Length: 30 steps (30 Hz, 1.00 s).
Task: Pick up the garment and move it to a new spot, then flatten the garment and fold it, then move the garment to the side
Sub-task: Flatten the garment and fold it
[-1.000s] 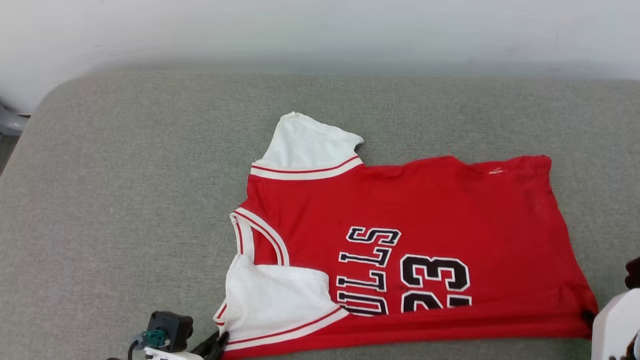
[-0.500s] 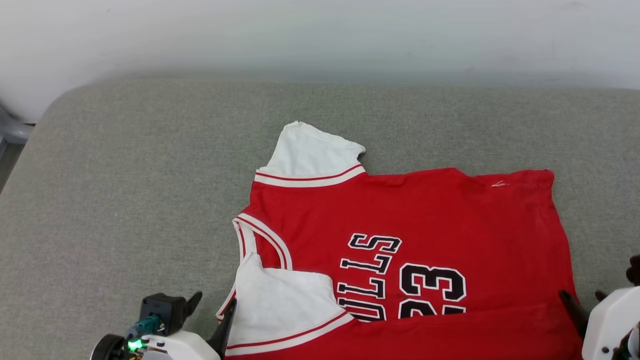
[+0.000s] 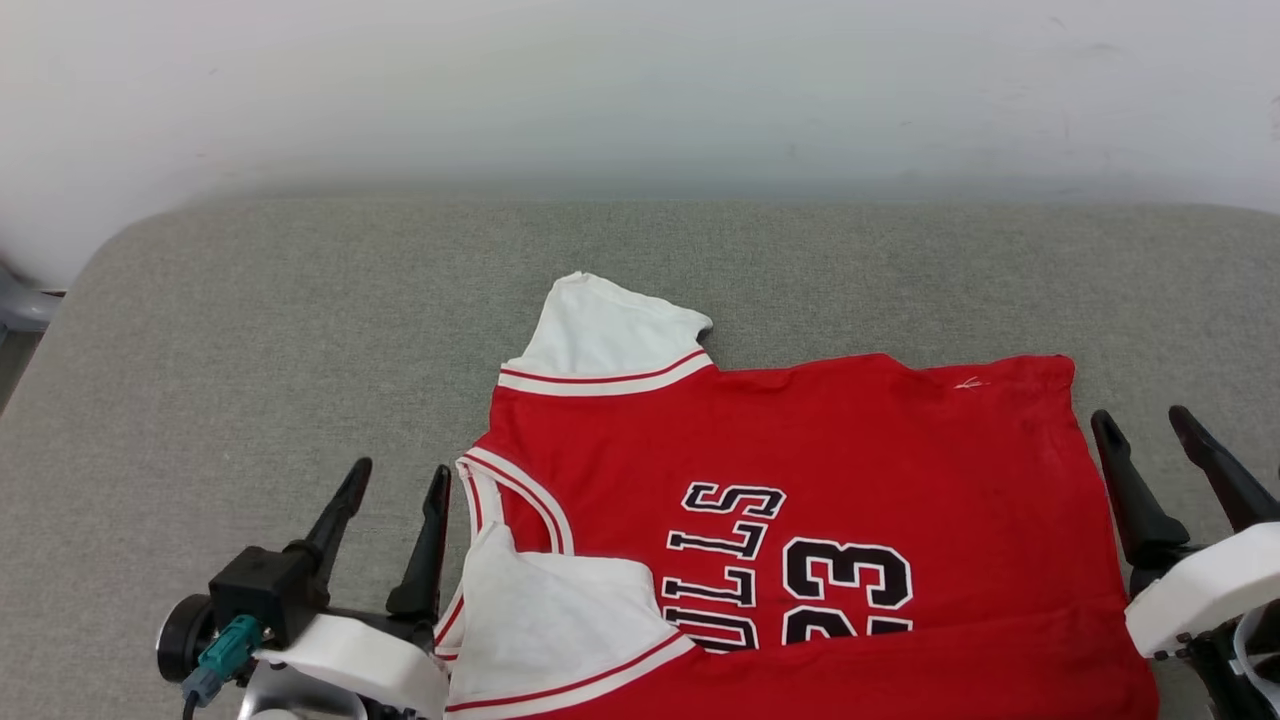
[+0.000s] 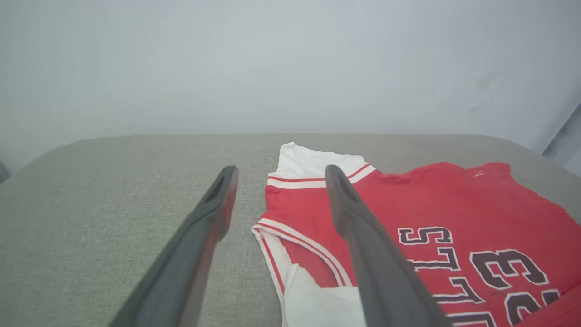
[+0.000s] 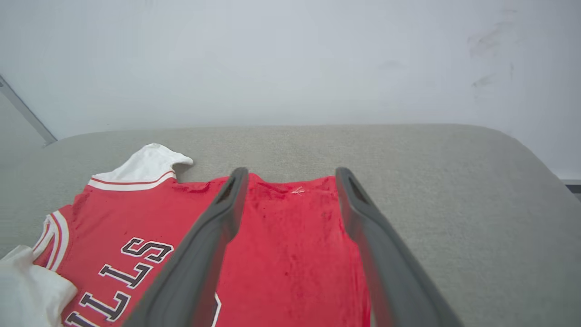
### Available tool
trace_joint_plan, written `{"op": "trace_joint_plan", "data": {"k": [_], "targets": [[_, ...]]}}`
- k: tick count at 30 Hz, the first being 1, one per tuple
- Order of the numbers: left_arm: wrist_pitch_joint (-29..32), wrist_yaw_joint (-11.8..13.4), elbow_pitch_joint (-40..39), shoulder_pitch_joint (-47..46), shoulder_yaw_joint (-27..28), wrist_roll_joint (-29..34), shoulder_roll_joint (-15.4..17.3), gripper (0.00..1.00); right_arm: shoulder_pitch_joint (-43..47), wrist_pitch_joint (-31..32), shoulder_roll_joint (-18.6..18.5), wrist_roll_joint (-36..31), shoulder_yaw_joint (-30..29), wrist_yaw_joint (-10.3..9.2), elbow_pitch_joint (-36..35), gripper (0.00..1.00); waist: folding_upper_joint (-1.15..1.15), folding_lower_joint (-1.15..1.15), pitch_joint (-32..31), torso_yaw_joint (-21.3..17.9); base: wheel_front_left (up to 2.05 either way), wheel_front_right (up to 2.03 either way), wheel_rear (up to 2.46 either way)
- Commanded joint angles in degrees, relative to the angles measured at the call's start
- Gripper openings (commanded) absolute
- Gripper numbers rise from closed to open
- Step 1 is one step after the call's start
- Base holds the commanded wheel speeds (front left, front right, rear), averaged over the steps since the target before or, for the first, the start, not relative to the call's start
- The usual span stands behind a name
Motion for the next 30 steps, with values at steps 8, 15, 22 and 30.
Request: {"op": "trace_joint_plan", "data": {"k": [8,15,22,30], "targets": [[-0.5,-3.02,-5.7,2.52,7.71,7.22,-5.63,1.0,1.49,-12.36,1.63,-0.9,2.62,-0.05,0.79,1.0,0.0,0.0,1.06,0.04,0.0,0.0,0.0],[-0.52,-7.65,-4.26,3.93,11.5,10.97,-9.81,1.0,2.17,-16.58,3.3,-3.08,4.24,-0.05,3.58,1.0,0.0,0.0,1.59,-0.24,0.0,0.0,0.0],[-0.52,-12.41,-1.44,1.43,14.3,14.17,-11.9,1.0,-0.18,-17.2,2.91,-2.64,5.96,-0.05,4.46,1.0,0.0,0.0,3.78,-2.41,0.0,0.0,0.0],[3.53,-15.2,2.14,-6.7,12.81,14.31,-7.85,1.0,-2.02,-16.89,3.62,-2.47,7.13,-0.05,2.49,1.0,0.0,0.0,9.5,-6.11,0.0,0.0,0.0]]}}
